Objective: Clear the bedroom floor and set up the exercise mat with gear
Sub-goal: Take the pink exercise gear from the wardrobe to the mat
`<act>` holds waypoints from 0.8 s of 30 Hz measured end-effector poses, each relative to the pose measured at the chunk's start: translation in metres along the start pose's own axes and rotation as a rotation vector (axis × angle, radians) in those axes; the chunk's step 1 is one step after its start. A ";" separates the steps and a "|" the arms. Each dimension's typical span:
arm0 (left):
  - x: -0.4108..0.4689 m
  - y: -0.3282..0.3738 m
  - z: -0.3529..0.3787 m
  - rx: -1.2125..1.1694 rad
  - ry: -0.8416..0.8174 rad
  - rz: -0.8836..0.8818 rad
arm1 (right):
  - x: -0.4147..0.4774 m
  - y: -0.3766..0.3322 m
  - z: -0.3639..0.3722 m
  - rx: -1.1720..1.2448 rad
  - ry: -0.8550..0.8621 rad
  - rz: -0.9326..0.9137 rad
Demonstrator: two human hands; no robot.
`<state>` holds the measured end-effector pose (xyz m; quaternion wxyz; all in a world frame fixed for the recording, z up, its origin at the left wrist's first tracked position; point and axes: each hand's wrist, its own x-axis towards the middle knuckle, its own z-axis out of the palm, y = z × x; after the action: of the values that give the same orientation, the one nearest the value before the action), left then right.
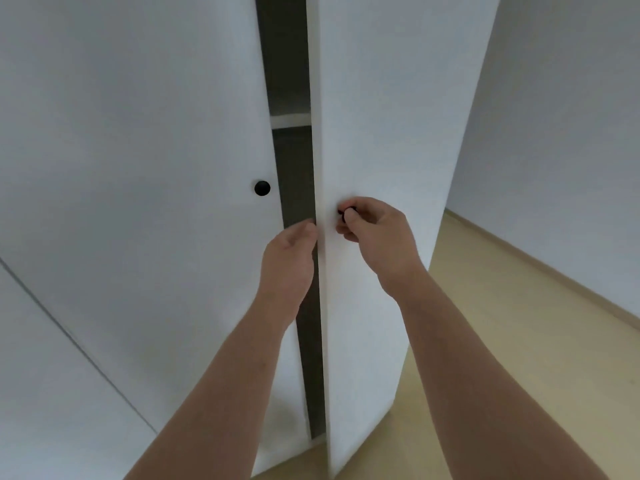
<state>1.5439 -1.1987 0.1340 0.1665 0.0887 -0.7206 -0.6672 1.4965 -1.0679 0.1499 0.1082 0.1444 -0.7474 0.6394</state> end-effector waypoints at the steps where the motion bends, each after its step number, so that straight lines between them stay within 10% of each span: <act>1: -0.003 0.000 0.004 -0.006 -0.027 0.019 | -0.004 -0.001 -0.005 0.020 -0.006 0.002; 13: -0.020 0.004 0.027 -0.115 -0.143 0.027 | -0.056 0.017 -0.060 0.109 0.107 0.119; 24: -0.044 0.003 0.085 -0.015 -0.574 0.150 | -0.104 0.031 -0.133 0.012 0.252 0.040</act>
<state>1.5547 -1.1042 0.1269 0.0054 -0.1582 -0.7376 -0.6564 1.5794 -0.9240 0.1059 0.1878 0.0487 -0.7267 0.6590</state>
